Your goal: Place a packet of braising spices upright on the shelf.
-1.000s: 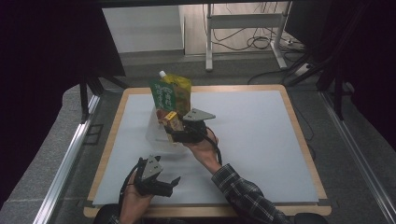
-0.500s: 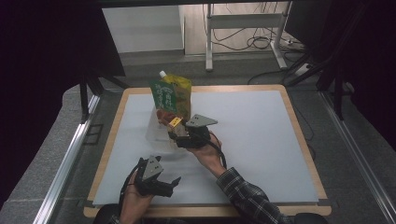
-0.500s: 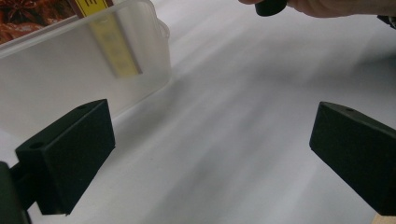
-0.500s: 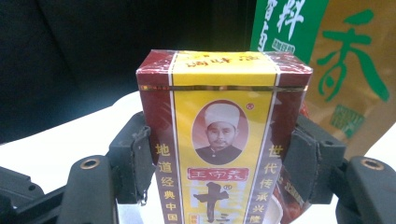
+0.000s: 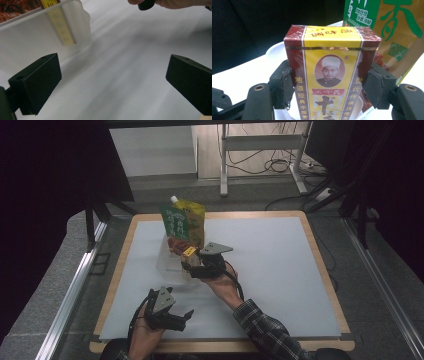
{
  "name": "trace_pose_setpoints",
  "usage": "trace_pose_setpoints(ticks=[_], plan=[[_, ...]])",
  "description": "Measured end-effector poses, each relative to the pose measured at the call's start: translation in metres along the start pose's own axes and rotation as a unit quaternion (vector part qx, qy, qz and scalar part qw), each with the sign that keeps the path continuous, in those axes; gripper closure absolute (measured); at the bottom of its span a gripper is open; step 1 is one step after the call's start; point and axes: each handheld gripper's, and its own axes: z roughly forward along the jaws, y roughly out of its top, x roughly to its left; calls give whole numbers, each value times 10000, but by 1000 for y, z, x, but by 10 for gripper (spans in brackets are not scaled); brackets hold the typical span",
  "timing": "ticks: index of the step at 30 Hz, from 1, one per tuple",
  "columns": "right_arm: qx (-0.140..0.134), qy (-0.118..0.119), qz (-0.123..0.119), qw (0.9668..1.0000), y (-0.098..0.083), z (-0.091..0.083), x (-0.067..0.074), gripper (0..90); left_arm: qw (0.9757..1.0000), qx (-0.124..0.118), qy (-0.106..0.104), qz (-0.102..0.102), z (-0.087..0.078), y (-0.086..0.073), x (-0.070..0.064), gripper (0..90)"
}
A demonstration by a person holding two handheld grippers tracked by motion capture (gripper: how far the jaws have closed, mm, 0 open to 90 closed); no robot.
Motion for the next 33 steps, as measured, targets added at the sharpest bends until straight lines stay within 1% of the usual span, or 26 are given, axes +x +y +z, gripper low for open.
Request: trace_pose_setpoints(ticks=[3, 7, 10, 13, 15, 16, 17, 19, 22, 26, 28, 30, 33], plan=[[14, -62, -65, 10000, 1, 1, 1, 303, 10000, -15, 0, -7, 0, 0, 0, 0], [146, -105, -215, 9996, 2, 3, 2, 220, 10000, -22, -1, -17, 0, 0, 0, 0], [159, -36, -221, 9996, 2, 2, 0, 180, 10000, -24, 1, -20, 0, 0, 0, 0], [237, 113, -157, 9995, 4, 0, -1, 123, 10000, -28, 8, -16, -1, 0, 1, 0], [322, 151, -197, 9992, 3, -4, -2, 84, 10000, -25, 9, -13, -1, 0, 0, 0], [385, 125, -244, 9989, 3, -7, -2, 66, 10000, -25, 18, -11, -1, 0, 0, 0], [480, 103, -303, 9983, 1, -9, -2, 45, 10000, -28, 2, -31, -1, 0, 0, 0], [659, 112, -354, 9971, -2, -15, -3, 16, 10000, -18, 12, -7, -1, 0, 1, 0], [859, 191, -271, 9957, -7, -27, -7, 4, 10000, -13, 13, -2, -1, 0, 1, 0], [1145, 213, -318, 9927, -13, -44, -12, 3, 10000, 6, 8, 6, 0, 0, 0, 0], [1215, 232, -346, 9917, -17, -54, -14, 3, 10000, 13, -4, -10, 0, -1, 0, 0], [1303, 238, -313, 9907, -23, -65, -16, 3, 10000, 33, -10, -12, 1, -1, 0, 0], [1414, 198, -316, 9892, -34, -81, -20, 3, 10000, 40, -9, -26, 1, -1, 0, 0]])
